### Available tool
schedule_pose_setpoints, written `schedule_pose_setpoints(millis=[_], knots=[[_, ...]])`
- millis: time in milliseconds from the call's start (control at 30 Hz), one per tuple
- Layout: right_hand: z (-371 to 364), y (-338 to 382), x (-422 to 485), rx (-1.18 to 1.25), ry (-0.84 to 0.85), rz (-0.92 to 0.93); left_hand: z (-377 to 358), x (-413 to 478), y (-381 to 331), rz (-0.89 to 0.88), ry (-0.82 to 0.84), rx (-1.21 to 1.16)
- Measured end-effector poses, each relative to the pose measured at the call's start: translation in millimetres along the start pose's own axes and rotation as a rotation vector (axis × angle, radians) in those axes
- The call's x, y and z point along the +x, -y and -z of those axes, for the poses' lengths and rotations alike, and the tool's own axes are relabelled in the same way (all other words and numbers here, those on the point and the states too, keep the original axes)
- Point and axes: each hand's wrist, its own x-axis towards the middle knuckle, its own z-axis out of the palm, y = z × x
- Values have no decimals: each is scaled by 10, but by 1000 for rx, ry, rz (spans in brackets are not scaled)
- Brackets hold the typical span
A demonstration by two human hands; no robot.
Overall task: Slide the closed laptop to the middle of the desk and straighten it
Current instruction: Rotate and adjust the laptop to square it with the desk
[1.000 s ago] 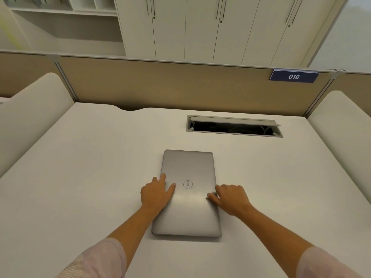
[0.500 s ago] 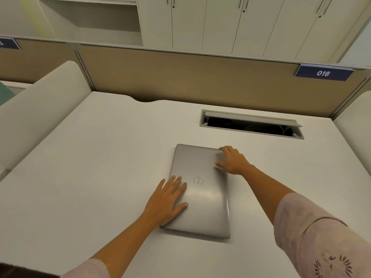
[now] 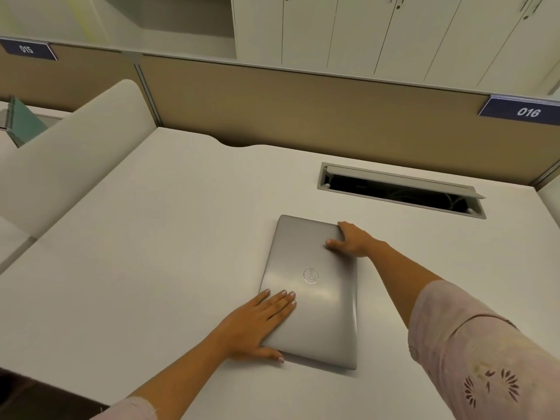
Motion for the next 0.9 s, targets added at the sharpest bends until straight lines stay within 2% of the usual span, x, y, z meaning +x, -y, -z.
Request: schedule_pose_setpoints(millis=[200, 500, 767, 900], knots=[[-100, -71, -93, -96, -134, 19, -20, 55, 66, -64, 33, 71], [-158, -290, -325, -148, -235, -174, 270, 131, 543, -109, 181, 186], [-339, -547, -724, -133, -324, -427, 421, 276, 908, 40, 262, 300], [-346, -574, -786, -87, -312, -470, 313, 217, 784, 264, 220, 194]])
